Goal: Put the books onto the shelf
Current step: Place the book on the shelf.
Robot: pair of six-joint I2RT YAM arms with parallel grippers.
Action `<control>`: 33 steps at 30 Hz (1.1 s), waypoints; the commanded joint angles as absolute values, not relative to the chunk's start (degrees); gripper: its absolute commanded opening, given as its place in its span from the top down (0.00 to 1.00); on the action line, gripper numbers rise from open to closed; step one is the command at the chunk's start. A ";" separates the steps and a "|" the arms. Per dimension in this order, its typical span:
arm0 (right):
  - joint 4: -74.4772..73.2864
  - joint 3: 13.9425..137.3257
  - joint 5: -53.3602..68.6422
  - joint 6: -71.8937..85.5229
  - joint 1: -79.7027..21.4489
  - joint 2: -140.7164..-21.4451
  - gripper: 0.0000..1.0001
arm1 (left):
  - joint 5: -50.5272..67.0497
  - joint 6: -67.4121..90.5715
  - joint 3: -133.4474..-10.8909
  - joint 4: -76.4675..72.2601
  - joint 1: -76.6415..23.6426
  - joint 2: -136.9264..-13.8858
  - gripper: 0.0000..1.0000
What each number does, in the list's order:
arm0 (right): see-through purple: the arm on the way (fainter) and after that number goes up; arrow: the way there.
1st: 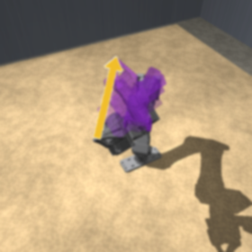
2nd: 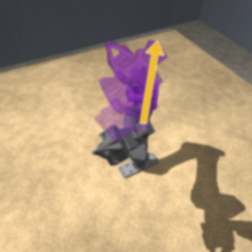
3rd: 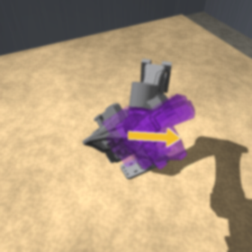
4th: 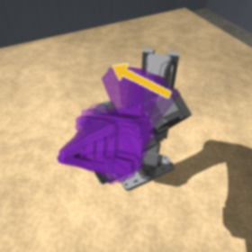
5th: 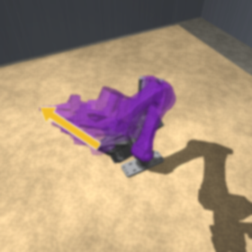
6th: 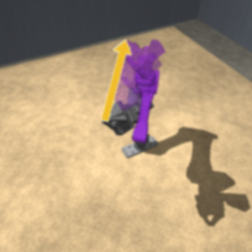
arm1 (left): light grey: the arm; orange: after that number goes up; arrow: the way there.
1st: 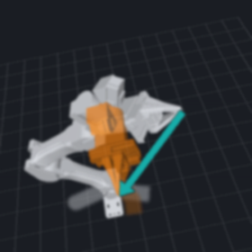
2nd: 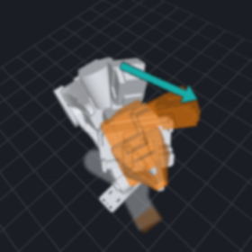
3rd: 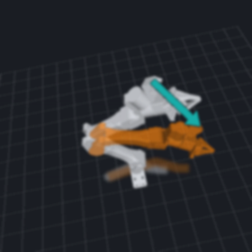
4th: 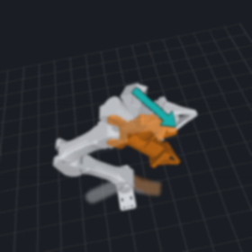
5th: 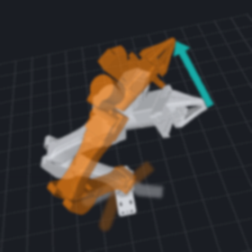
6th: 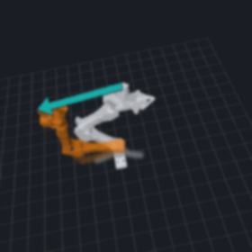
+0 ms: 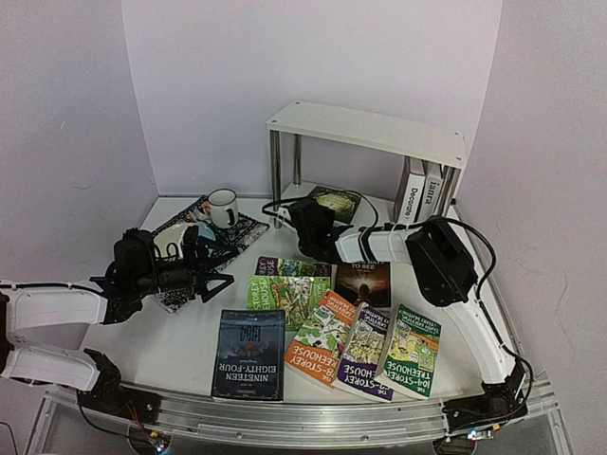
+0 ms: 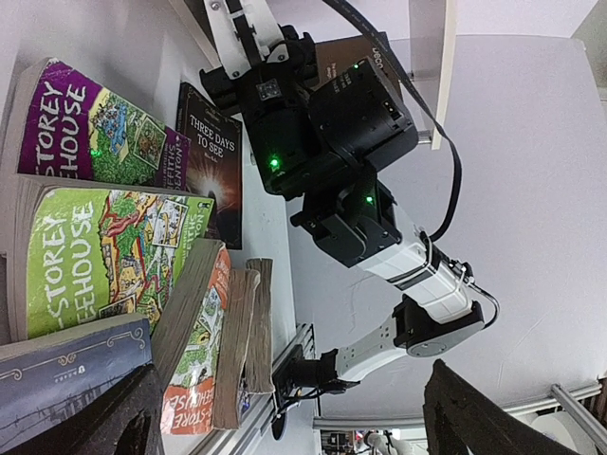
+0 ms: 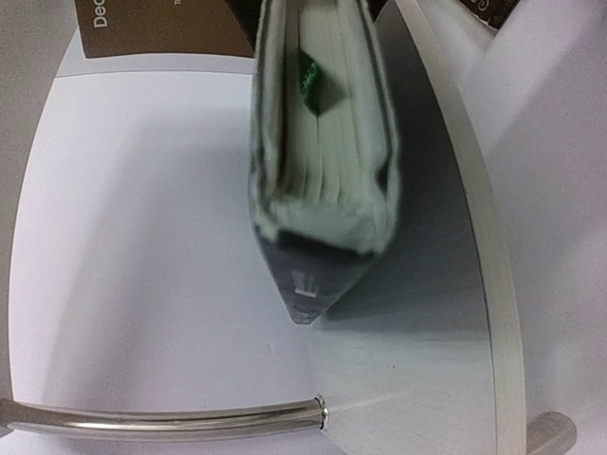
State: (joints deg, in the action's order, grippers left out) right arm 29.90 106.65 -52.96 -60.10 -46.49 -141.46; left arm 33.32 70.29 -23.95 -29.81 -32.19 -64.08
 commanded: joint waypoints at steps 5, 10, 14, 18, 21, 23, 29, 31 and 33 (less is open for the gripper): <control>33.07 114.30 -48.17 -60.35 -46.77 -148.32 0.95 | 34.01 68.73 -26.75 -30.44 -31.24 -64.54 0.03; 32.95 118.76 -47.68 -61.40 -46.78 -151.22 0.67 | 34.41 68.42 -26.91 -30.32 -30.86 -64.64 0.03; 30.70 118.77 -46.56 -59.63 -47.01 -150.53 0.35 | 34.91 68.09 -27.20 -30.16 -30.52 -65.31 0.03; 25.95 116.15 -43.13 -54.87 -47.14 -147.59 0.03 | 35.49 67.90 -27.61 -30.08 -30.20 -66.36 0.03; 21.22 115.37 -40.36 -51.31 -47.16 -145.60 0.02 | 35.83 67.77 -28.00 -30.06 -30.15 -66.89 0.03; 20.04 114.10 -39.15 -49.21 -47.13 -144.23 0.02 | 35.97 67.69 -28.20 -30.05 -30.06 -67.11 0.03; 19.07 107.95 -37.05 -42.40 -47.16 -137.83 0.02 | 36.04 67.54 -28.36 -29.96 -29.97 -67.07 0.03; 19.07 105.46 -37.03 -40.28 -47.16 -135.11 0.02 | 36.10 67.49 -28.44 -29.90 -29.89 -67.10 0.03; 19.07 103.55 -37.11 -38.31 -47.18 -133.14 0.02 | 36.15 67.43 -28.39 -29.88 -29.88 -67.15 0.03</control>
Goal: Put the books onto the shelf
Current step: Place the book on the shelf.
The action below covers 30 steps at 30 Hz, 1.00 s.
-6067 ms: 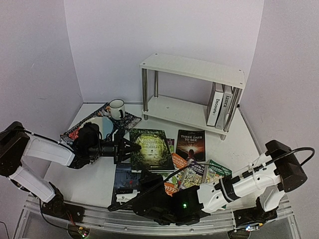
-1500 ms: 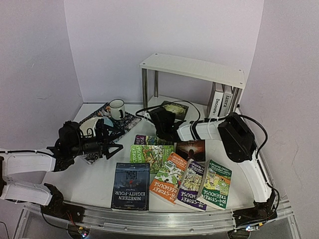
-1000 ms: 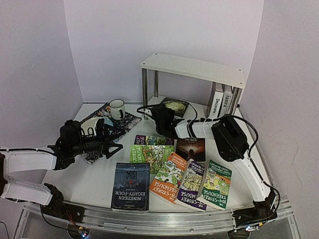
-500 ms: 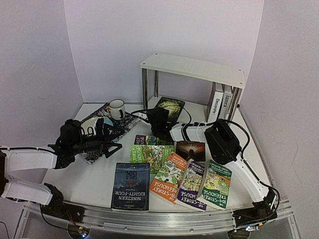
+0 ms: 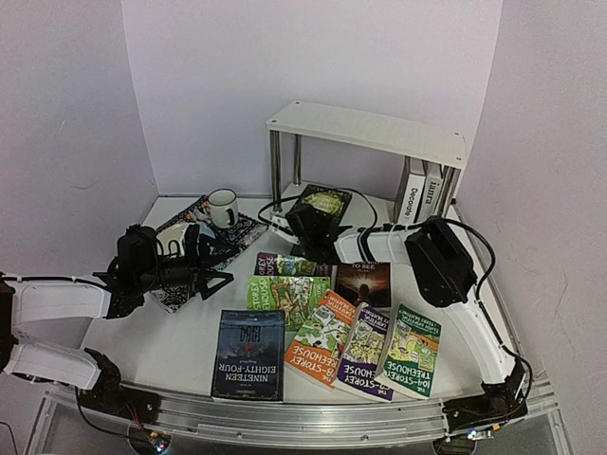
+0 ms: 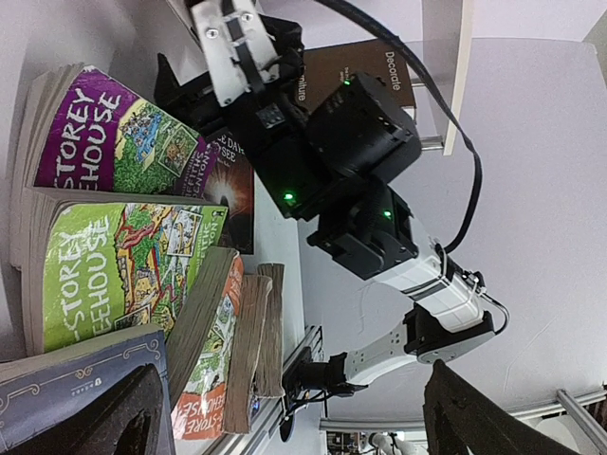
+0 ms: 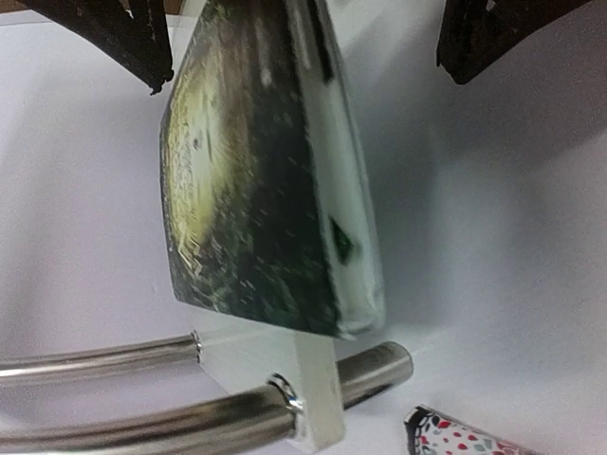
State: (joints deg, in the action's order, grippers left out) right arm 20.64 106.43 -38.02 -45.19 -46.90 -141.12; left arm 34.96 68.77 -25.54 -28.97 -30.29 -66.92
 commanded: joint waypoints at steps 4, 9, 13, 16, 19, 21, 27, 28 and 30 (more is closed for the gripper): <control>19.02 99.35 -35.97 -34.52 -47.17 -129.15 0.02 | 36.53 67.38 -28.50 -29.82 -29.80 -67.11 0.03; 15.88 96.06 -33.58 -27.26 -46.17 -125.76 0.02 | 36.59 67.31 -28.37 -29.73 -29.71 -66.58 0.03; 11.33 94.95 -31.00 -19.55 -44.51 -124.32 0.05 | 36.59 67.37 -28.03 -29.71 -29.71 -65.96 0.03; 9.17 93.32 -28.10 -13.26 -43.20 -122.73 0.11 | 36.53 67.35 -27.74 -29.71 -29.71 -65.47 0.03; 7.09 92.48 -24.62 -6.87 -41.81 -121.55 0.15 | 36.60 67.46 -27.65 -29.64 -29.71 -65.06 0.03; 6.13 91.91 -22.40 -3.71 -40.87 -120.92 0.20 | 36.67 67.50 -27.52 -29.62 -29.71 -64.85 0.03; 4.91 91.53 -16.48 3.97 -38.85 -120.23 0.30 | 36.61 67.49 -27.13 -29.53 -29.73 -64.01 0.03; 4.84 91.72 -15.69 4.48 -38.60 -120.35 0.32 | 36.61 67.50 -27.06 -29.53 -29.71 -63.90 0.03; 4.71 92.21 -14.80 5.08 -38.35 -120.72 0.34 | 36.63 67.47 -26.91 -29.53 -29.73 -63.76 0.03</control>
State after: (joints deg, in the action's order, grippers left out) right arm 7.16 91.68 -18.99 -0.59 -38.62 -123.52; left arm 35.94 68.73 -26.17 -28.95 -29.93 -65.21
